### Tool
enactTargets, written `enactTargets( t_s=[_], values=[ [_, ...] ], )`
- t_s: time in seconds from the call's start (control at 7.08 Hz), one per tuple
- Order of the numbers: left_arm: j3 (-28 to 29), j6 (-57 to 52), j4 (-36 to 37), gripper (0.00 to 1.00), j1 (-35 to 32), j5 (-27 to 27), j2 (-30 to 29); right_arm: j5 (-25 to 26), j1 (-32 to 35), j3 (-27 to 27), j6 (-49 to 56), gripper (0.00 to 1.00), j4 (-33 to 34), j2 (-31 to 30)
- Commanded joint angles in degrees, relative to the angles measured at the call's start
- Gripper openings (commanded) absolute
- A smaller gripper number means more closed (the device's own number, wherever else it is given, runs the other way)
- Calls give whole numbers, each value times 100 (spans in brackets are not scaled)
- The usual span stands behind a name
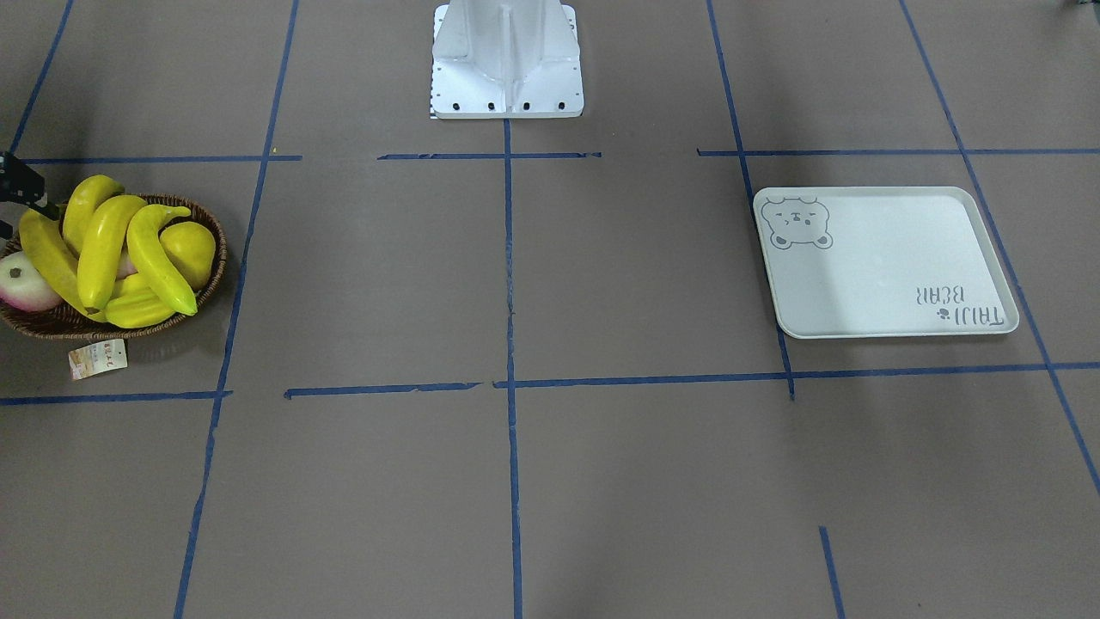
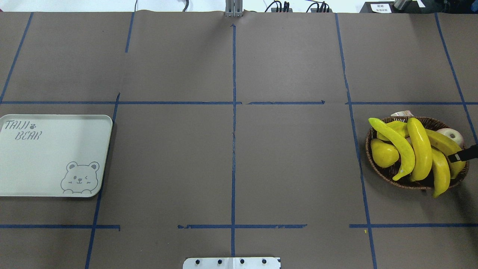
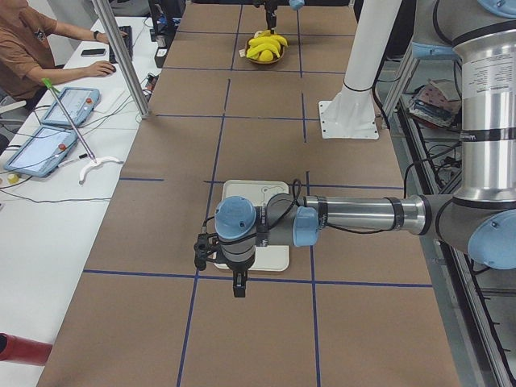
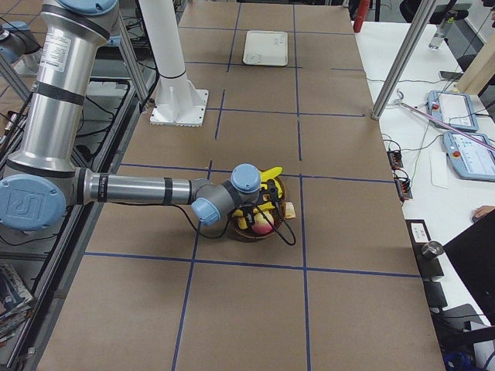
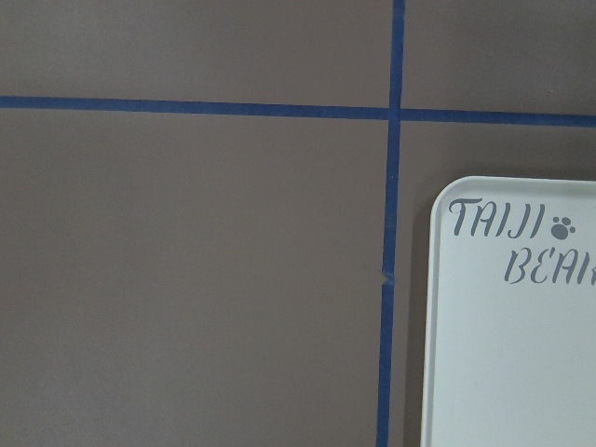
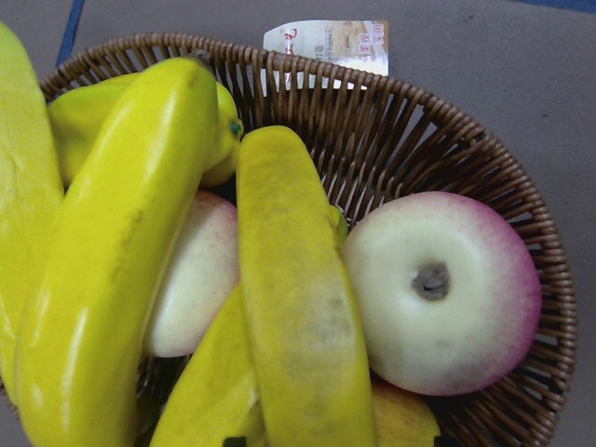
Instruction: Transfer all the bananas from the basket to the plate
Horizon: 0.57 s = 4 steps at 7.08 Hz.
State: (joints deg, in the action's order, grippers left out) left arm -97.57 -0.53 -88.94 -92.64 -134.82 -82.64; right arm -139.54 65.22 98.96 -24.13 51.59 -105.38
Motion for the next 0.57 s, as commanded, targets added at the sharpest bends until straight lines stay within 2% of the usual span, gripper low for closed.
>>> enactTargets(
  t_s=[0.0,0.14,0.28,0.42],
  values=[
    [1,0,0,100,0,0,-15,5,-80,-78,-4,65,-9,26],
    [1,0,0,100,0,0,-24,5,-80,-87,39,30,-9,27],
    [1,0,0,100,0,-9,-32,-3,-71,-70,66,4,-17,27],
    [1,0,0,100,0,0,-41,-64,-54,-9,57,0,-26,35]
  ],
)
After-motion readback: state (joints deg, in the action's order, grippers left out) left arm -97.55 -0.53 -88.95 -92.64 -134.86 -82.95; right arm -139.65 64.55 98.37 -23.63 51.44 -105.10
